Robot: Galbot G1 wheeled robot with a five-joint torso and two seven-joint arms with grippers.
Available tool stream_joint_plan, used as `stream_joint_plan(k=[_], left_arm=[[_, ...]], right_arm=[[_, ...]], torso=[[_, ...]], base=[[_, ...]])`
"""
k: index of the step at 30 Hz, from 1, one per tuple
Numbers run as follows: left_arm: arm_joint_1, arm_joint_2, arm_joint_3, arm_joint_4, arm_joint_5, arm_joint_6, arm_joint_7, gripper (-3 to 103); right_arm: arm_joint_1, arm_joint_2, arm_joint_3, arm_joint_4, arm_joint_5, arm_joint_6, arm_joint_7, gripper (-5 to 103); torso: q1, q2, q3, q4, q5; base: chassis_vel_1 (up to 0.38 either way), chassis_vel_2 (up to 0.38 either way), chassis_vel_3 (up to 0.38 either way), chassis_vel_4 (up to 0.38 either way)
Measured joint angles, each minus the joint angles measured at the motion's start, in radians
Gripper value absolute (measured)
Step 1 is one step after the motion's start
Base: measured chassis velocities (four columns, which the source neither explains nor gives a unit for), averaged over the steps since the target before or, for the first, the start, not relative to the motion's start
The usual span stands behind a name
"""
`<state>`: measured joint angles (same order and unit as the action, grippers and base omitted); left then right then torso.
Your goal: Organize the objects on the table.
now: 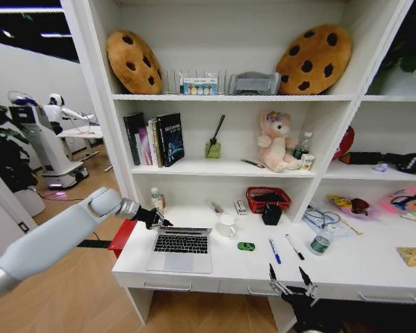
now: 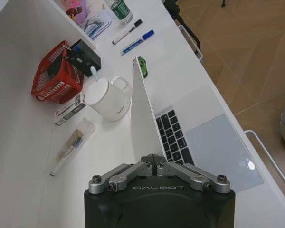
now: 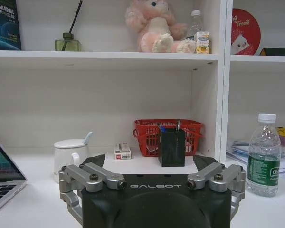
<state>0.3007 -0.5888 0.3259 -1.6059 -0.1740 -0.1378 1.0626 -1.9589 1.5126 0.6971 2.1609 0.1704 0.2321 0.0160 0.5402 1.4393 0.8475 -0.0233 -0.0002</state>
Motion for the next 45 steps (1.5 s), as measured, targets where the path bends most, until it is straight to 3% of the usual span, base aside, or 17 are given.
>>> stream_joint_plan(k=[8, 11, 13, 16, 18, 19, 21, 22, 23, 24, 26, 27, 29, 31, 34, 35, 45], left_arm=[[0.202, 0.032, -0.119, -0.070, 0.035, 0.016, -0.007, 0], [0.421, 0.063, -0.265, -0.128, 0.093, 0.018, -0.002, 0], [0.621, 0.065, -0.390, -0.137, 0.127, -0.002, -0.052, 0], [0.657, 0.065, -0.418, -0.134, 0.114, -0.007, -0.107, 0], [0.772, 0.068, -0.539, -0.132, -0.029, 0.023, -0.344, 0], [0.772, 0.068, -0.539, -0.132, -0.029, 0.023, -0.344, 0], [0.861, 0.053, -0.639, -0.126, -0.191, 0.039, -0.568, 1], [0.861, 0.053, -0.639, -0.126, -0.191, 0.039, -0.568, 1], [0.949, 0.013, -0.736, -0.132, -0.291, 0.087, -0.731, 7], [0.949, 0.013, -0.736, -0.132, -0.291, 0.087, -0.731, 7], [1.106, -0.068, -0.920, -0.202, -0.409, 0.222, -0.957, 17], [1.106, -0.068, -0.920, -0.202, -0.409, 0.222, -0.957, 17], [1.208, -0.183, -1.084, -0.291, -0.473, 0.260, -1.112, 28], [1.247, -0.220, -1.127, -0.327, -0.477, 0.261, -1.164, 34], [1.313, -0.273, -1.186, -0.387, -0.479, 0.278, -1.199, 39], [1.396, -0.329, -1.241, -0.458, -0.481, 0.298, -1.204, 49], [1.632, -0.574, -1.394, -0.731, -0.379, 0.297, -1.115, 82]], right_arm=[[-0.006, 0.004, 0.002, -0.004, -0.001, 0.004, 0.003, 100], [-0.004, 0.005, -0.003, -0.005, -0.002, 0.002, 0.007, 100], [0.001, 0.001, -0.010, 0.000, -0.008, -0.007, 0.013, 100], [0.001, 0.001, -0.012, 0.002, -0.013, -0.008, 0.014, 100], [-0.007, 0.011, -0.017, 0.002, -0.022, -0.010, 0.016, 100], [-0.007, 0.011, -0.017, 0.002, -0.022, -0.010, 0.016, 100], [-0.018, 0.015, -0.020, 0.000, -0.029, -0.009, 0.017, 100], [-0.018, 0.015, -0.020, 0.000, -0.029, -0.009, 0.017, 100], [-0.023, 0.015, -0.019, 0.000, -0.031, -0.008, 0.017, 100], [-0.023, 0.015, -0.019, 0.000, -0.031, -0.008, 0.017, 100], [-0.020, 0.008, -0.018, 0.010, -0.032, -0.014, 0.022, 100], [-0.020, 0.008, -0.018, 0.010, -0.032, -0.014, 0.022, 100], [-0.017, 0.000, -0.020, 0.020, -0.032, -0.029, 0.031, 100], [-0.018, -0.001, -0.021, 0.021, -0.032, -0.037, 0.039, 100], [-0.019, -0.003, -0.022, 0.022, -0.033, -0.051, 0.052, 100], [-0.021, -0.003, -0.023, 0.022, -0.033, -0.057, 0.061, 100], [-0.028, -0.013, -0.028, 0.036, -0.032, -0.062, 0.063, 100]], torso=[[0.000, 0.000, 0.000, 0.0002, -0.0004], [0.000, 0.000, 0.000, 0.0003, 0.0002], [0.000, 0.000, 0.000, 0.0007, -0.0002], [0.000, 0.000, 0.000, 0.0004, 0.0000], [0.000, 0.000, 0.000, 0.0000, 0.0001], [0.000, 0.000, 0.000, 0.0000, 0.0001], [0.000, 0.000, 0.000, -0.0001, 0.0005], [0.000, 0.000, 0.000, -0.0001, 0.0005], [0.000, 0.000, 0.000, -0.0003, -0.0003], [0.000, 0.000, 0.000, -0.0003, -0.0003], [0.000, 0.000, 0.000, 0.0007, -0.0002], [0.000, 0.000, 0.000, 0.0007, -0.0002], [0.000, 0.000, 0.000, 0.0006, 0.0002], [0.000, 0.000, 0.000, 0.0003, 0.0001], [0.000, 0.000, 0.000, -0.0001, 0.0003], [0.000, 0.000, 0.000, 0.0001, 0.0002], [0.000, 0.000, 0.000, 0.0003, 0.0005]], base=[[0.000, 0.000, 0.000, 0.000], [0.000, 0.000, 0.000, 0.000], [0.000, 0.000, 0.000, 0.000], [0.000, 0.000, 0.000, 0.000], [0.000, 0.000, 0.000, 0.000], [0.000, 0.000, 0.000, 0.000], [0.000, 0.000, 0.000, 0.000], [0.000, 0.000, 0.000, 0.000], [0.000, 0.000, 0.000, 0.000], [0.000, 0.000, 0.000, 0.000], [0.000, 0.000, 0.000, 0.000], [0.000, 0.000, 0.000, 0.000], [0.000, 0.000, 0.000, 0.000], [0.000, 0.000, 0.000, 0.000], [0.000, 0.000, 0.000, 0.000], [0.000, 0.000, 0.000, 0.000], [0.000, 0.000, 0.000, 0.000]])
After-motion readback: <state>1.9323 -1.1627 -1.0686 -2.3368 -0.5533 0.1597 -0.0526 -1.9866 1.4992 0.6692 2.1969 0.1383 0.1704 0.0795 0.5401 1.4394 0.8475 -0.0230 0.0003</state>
